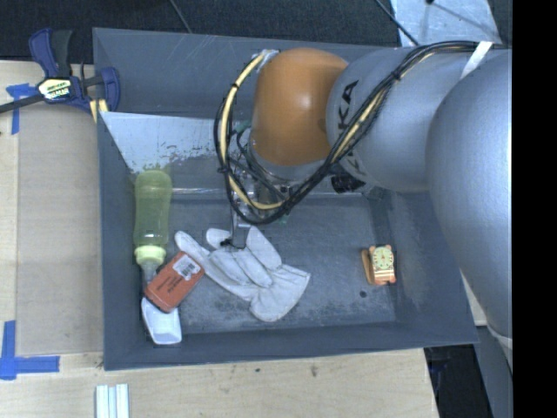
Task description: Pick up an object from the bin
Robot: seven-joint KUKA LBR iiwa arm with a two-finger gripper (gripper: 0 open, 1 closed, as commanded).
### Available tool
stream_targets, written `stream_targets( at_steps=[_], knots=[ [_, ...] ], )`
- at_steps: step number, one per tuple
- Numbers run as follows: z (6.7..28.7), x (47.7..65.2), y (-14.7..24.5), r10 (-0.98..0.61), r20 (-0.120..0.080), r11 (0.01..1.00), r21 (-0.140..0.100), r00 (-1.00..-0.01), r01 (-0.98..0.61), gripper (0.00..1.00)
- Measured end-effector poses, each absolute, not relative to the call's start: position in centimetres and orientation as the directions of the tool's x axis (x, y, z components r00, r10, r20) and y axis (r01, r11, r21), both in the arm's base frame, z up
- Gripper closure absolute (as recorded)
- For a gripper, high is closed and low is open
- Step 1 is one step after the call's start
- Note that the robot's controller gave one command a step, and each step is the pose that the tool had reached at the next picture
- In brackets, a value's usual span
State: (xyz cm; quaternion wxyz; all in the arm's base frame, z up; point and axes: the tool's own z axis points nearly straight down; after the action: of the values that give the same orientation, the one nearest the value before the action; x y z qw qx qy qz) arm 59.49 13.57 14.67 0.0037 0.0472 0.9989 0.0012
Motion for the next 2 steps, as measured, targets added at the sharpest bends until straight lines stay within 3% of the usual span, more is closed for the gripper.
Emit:
stream_targets(
  at_steps=[1, 2],
  knots=[
    [10.5, 57.0, 14.0, 0.151, -0.004, 0.988, 0.002, -0.988, 0.151, 0.0],
    [7.4, 56.5, 15.0, 0.056, -0.011, 0.998, 0.005, -0.998, 0.056, 1.0]
  ],
)
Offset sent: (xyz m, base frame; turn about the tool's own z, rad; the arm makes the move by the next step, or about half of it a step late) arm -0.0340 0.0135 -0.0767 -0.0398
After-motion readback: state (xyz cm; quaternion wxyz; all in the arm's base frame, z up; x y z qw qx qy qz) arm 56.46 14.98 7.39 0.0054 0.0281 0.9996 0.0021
